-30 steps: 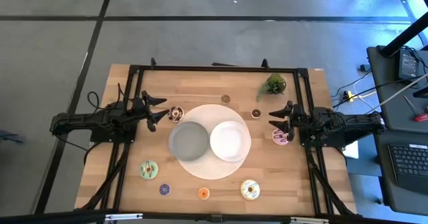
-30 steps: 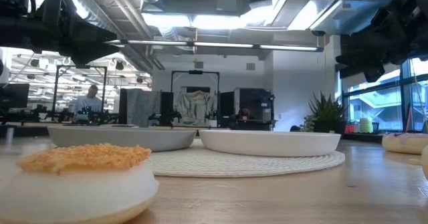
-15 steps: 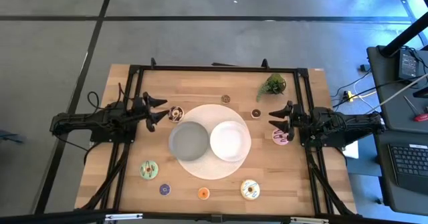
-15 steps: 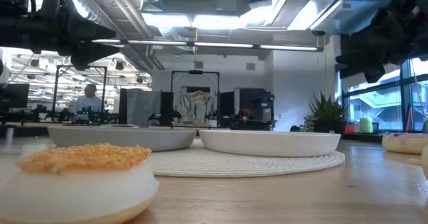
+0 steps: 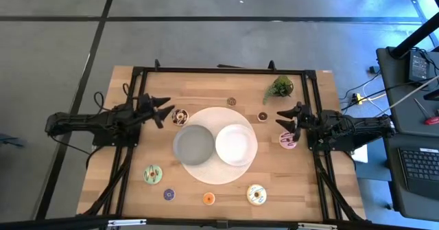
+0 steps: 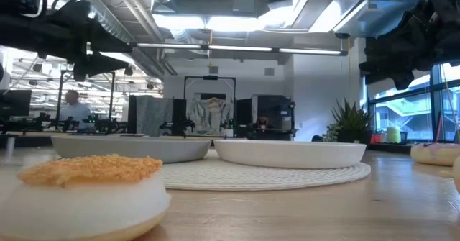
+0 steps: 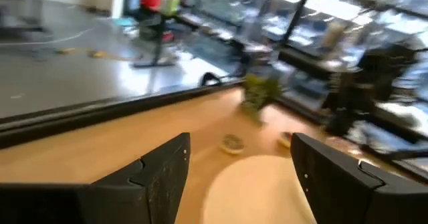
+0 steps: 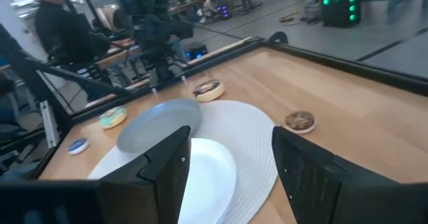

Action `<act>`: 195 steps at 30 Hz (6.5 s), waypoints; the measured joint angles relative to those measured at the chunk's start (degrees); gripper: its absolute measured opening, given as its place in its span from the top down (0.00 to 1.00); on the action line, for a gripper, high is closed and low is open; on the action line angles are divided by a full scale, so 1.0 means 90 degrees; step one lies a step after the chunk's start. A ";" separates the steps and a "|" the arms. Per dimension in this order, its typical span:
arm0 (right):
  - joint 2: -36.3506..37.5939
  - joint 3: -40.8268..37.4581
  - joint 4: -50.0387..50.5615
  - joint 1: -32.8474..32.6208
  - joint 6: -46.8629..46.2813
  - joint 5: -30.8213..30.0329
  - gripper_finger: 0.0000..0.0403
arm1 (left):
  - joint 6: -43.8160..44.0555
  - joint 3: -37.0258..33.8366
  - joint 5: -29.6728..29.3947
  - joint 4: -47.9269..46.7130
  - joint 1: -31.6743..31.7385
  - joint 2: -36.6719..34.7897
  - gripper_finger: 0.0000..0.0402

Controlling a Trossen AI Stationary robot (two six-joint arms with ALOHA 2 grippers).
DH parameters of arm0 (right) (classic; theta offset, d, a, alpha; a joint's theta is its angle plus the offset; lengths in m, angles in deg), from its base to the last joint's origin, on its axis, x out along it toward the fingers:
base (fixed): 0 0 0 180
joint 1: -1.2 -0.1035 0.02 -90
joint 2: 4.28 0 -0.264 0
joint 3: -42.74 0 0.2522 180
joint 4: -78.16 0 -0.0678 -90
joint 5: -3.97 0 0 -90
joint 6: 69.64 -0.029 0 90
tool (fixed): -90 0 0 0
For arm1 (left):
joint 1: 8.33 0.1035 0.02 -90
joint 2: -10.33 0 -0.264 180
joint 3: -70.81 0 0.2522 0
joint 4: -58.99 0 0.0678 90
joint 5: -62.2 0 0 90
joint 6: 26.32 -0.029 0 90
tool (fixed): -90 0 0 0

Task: Pick & Place donuts
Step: Put the large black donut on the gray plate, then put the large blue donut on the gray plate

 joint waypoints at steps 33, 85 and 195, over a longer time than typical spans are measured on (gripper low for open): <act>0.0000 0.0001 -0.0002 0.0000 0.0364 -0.0124 0.48 | 0.2213 0.2752 0.0993 -0.3129 0.1230 0.6662 0.43; 0.0000 0.0001 -0.0005 -0.0001 0.0657 -0.0115 0.48 | 0.1204 0.3779 0.2325 -0.2714 -0.0376 0.7884 0.84; 0.0000 0.0000 -0.0005 0.0000 0.0319 -0.0212 0.48 | 0.8872 0.4765 0.2456 -0.6439 -0.6358 0.8204 0.49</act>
